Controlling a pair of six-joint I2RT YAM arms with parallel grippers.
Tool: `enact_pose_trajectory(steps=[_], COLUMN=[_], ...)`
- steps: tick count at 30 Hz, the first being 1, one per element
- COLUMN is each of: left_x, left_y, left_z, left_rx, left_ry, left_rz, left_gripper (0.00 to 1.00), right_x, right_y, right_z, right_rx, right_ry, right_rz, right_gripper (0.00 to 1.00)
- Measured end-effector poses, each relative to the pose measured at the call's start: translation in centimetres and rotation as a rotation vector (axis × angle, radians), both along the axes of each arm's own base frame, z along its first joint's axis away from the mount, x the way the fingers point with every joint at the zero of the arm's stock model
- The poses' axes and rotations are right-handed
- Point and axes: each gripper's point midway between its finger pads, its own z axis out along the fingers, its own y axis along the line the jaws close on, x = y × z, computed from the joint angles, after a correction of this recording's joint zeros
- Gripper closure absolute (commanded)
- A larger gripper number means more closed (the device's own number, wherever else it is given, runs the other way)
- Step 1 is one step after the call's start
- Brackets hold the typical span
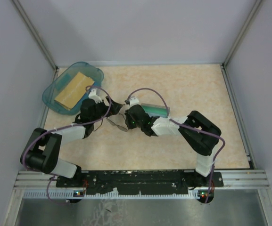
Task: Organize the sunglasses
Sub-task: Fold the sunglasses at the center of the board.
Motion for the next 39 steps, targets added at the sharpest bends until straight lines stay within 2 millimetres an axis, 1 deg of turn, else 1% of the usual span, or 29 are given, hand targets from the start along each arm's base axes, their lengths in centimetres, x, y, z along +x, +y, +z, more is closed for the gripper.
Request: enact_pose_trajectory(steps=[2, 4, 18, 21, 27, 33, 39], left_x=[0.0, 0.1, 0.0, 0.1, 0.1, 0.0, 0.0], left_y=[0.0, -0.1, -0.5, -0.5, -0.5, -0.5, -0.5], left_z=[0.1, 0.2, -0.3, -0.3, -1.0, -1.2, -1.3], left_rx=[-0.004, -0.007, -0.023, -0.024, -0.021, -0.020, -0.020], left_ry=[-0.003, -0.007, 0.007, 0.006, 0.023, 0.028, 0.028], left_rz=[-0.001, -0.001, -0.017, -0.017, -0.016, -0.015, -0.015], left_gripper=[0.03, 0.03, 0.03, 0.03, 0.03, 0.03, 0.03], right_x=[0.0, 0.0, -0.2, -0.3, -0.3, -0.3, -0.3], right_y=[0.1, 0.1, 0.3, 0.3, 0.4, 0.5, 0.5], right_z=[0.0, 0.1, 0.1, 0.1, 0.1, 0.1, 0.1], right_rx=[0.002, 0.004, 0.007, 0.005, 0.009, 0.013, 0.010], right_ry=[0.000, 0.000, 0.002, 0.000, -0.005, -0.006, -0.009], right_rz=[0.003, 0.007, 0.024, 0.030, 0.036, 0.040, 0.042], right_gripper=[0.94, 0.95, 0.95, 0.94, 0.87, 0.86, 0.88])
